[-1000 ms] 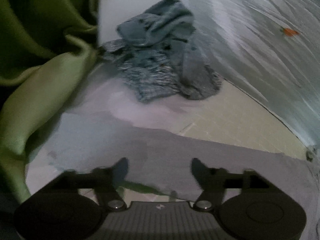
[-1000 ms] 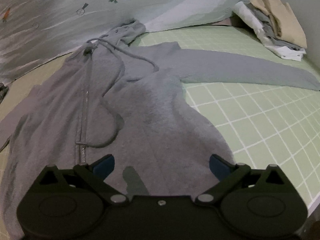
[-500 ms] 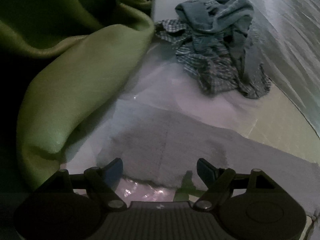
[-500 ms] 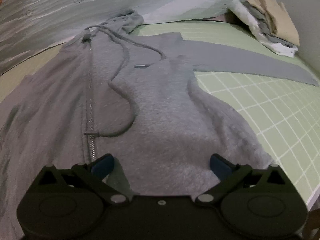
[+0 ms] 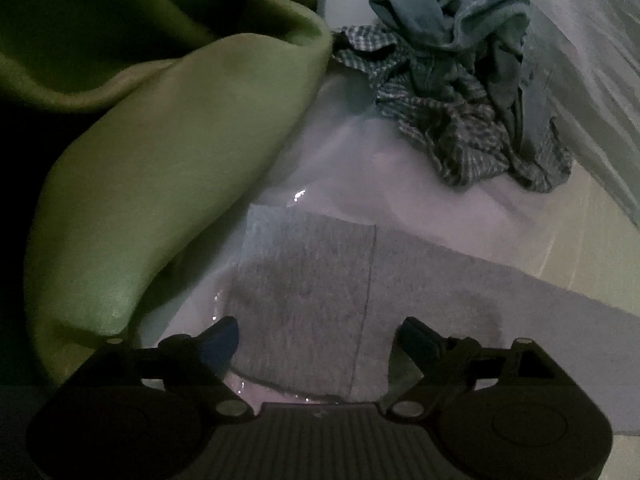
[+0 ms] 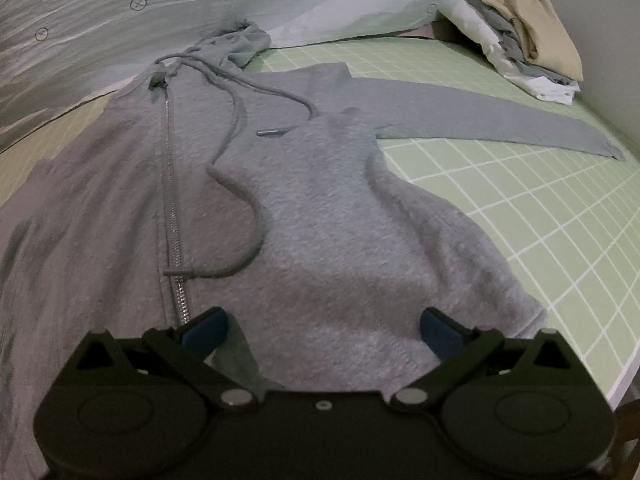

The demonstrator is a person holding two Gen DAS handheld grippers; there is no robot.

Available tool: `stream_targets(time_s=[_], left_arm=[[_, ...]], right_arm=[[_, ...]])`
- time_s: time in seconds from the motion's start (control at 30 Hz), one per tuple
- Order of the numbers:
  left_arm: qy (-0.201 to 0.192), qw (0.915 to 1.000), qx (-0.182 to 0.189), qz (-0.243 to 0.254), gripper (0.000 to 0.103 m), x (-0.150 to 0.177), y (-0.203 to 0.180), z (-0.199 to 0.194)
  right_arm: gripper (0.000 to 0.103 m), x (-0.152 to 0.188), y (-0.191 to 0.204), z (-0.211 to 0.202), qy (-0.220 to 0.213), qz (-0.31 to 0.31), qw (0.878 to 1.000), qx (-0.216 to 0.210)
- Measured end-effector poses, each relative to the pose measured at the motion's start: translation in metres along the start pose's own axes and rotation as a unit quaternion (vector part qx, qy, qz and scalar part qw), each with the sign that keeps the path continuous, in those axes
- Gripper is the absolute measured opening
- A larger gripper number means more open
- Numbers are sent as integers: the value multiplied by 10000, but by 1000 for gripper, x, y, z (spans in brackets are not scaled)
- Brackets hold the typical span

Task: Fold clothes

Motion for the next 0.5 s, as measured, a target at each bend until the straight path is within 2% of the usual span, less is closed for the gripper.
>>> stream_targets(time_s=[0.17, 0.23, 0.27, 0.33, 0.47, 0.5], left_arm=[[-41, 9996, -146, 228, 85, 3, -5, 1], [-89, 9992, -205, 344, 72, 4, -7, -1], [-113, 9989, -234, 402, 68, 5, -8, -2], [-161, 9981, -293, 517, 53, 6, -10, -4], [-176, 9966, -364, 717, 32, 7, -16, -6], [-169, 9961, -366, 780, 19, 8, -19, -6]], right_arm=[[103, 0, 0, 0, -15, 11, 10000, 7], [103, 0, 0, 0, -33, 7, 10000, 3], [103, 0, 0, 0, -42, 4, 10000, 1], [103, 1, 0, 0, -60, 0, 10000, -3], [103, 1, 0, 0, -95, -8, 10000, -10], [103, 1, 0, 0, -104, -10, 9999, -12]])
Point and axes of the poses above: each gripper's, at about its wrist camera, not at the fingertips, and z roughly the way its jaws point, y to its left, x to its underside, the point moved 8 cm from there along z, roughly the way its jaws point, and after that the axes turned 13 degrees about -z, right-handed, at the moved point
